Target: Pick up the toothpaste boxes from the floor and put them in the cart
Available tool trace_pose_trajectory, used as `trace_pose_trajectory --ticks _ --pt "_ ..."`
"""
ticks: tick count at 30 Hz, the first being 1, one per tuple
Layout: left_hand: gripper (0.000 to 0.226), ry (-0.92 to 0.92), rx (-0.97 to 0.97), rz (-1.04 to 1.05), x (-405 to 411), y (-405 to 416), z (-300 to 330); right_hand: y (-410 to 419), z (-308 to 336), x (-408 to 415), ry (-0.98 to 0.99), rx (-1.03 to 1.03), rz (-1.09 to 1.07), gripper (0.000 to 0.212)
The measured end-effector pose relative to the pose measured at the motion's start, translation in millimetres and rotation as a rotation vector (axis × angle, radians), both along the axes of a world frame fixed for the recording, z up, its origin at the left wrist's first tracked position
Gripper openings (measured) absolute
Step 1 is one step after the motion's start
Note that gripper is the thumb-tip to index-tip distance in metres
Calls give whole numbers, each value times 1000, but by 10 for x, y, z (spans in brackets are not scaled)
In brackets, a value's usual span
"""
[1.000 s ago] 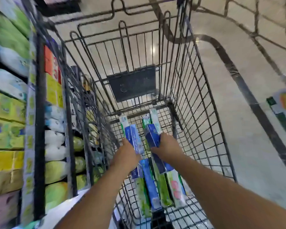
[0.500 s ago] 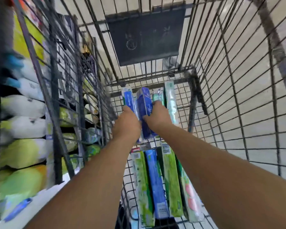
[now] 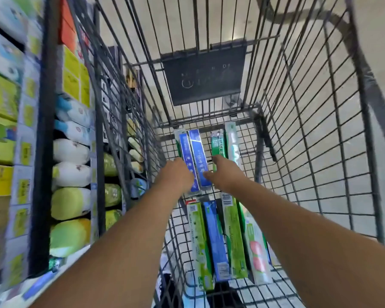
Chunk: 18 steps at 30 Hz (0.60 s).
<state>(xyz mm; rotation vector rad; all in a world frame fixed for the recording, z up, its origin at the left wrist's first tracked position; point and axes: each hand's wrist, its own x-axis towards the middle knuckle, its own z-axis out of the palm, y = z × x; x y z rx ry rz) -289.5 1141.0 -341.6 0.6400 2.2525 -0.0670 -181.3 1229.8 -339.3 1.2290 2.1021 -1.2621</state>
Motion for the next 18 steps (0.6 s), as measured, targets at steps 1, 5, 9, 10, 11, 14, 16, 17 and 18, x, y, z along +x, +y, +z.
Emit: trace_pose_trajectory --ticks 1,5,9,10,11,14,16,17,18 --pt "35 -23 15 -48 16 -32 161 -1 119 66 -11 -1 8 59" --pt "22 -148 107 -148 154 -206 915 19 799 396 -23 -38 17 74" --pt "35 -162 147 -179 266 -382 1771 6 1629 662 -37 -1 97 87" --pt "54 -143 159 -192 279 -433 1979 -12 1834 700 -40 27 131 90" --pt "67 -111 159 -209 285 -488 2183 -36 2035 727 -42 59 167 95" --pt "83 0 164 -281 257 -715 2717 -124 2554 775 -40 190 287 103" --pt "95 34 125 -308 239 -907 3016 -199 2837 823 -19 298 373 101" --pt "101 49 93 -322 239 -1003 3159 -237 2953 851 -14 352 412 103" --pt "105 66 62 -343 235 -1106 3257 -280 3062 873 -14 406 453 107"
